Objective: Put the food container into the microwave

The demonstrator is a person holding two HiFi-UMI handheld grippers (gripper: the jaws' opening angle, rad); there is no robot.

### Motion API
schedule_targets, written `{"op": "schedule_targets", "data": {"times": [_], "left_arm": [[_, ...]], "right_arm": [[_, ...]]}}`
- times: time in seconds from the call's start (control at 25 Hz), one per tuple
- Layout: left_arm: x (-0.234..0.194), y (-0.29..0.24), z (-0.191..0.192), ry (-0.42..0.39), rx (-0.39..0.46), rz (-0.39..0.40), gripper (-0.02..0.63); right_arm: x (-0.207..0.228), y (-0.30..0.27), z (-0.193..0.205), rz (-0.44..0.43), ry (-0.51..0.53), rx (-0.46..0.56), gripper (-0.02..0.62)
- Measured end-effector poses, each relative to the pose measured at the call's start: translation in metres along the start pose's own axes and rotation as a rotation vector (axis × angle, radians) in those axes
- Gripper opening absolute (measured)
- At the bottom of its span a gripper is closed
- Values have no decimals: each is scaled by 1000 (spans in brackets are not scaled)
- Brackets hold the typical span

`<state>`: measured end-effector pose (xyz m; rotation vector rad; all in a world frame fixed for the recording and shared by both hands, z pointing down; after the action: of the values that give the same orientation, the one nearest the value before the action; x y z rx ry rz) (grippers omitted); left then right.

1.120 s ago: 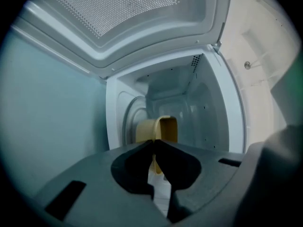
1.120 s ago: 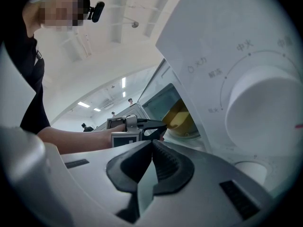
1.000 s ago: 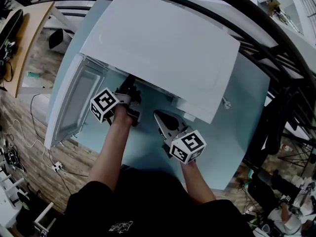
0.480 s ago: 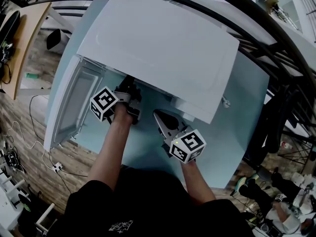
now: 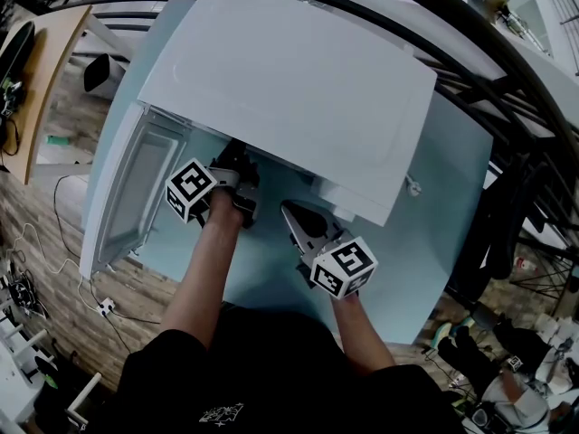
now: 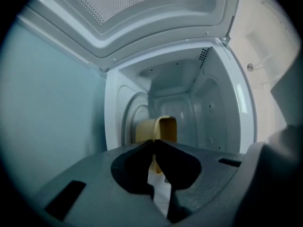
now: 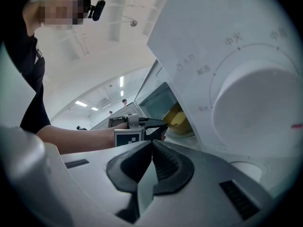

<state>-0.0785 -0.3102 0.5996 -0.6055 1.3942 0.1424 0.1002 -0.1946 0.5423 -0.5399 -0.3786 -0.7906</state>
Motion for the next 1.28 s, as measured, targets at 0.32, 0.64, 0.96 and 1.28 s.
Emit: {"op": "schedule_targets", "data": {"times": [0.32, 0.64, 0.96, 1.28], "left_arm": [[-3, 0, 2, 12, 8, -15, 29], [-4, -1, 0, 30, 9, -18, 29], [0, -6, 2, 16, -7, 17, 34], [2, -2, 3, -6, -14, 13, 100]], "right_arm": [[2, 3, 1, 1, -4, 2, 8], [5, 5, 4, 5, -11, -4, 8], [9, 8, 4, 14, -14, -2, 8], [4, 12, 2, 14, -4, 4, 8]]}}
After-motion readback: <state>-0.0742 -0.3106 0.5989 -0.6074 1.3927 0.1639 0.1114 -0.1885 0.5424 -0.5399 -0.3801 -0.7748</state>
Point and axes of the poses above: the fingertips, and each gripper's own axes: y backward along the fingers, x to its right, z out of its underside, the point moved 7 cm from there along y, backward along the fingers, and after that the axes turned 1 degree about y, right-handed, at the moved point
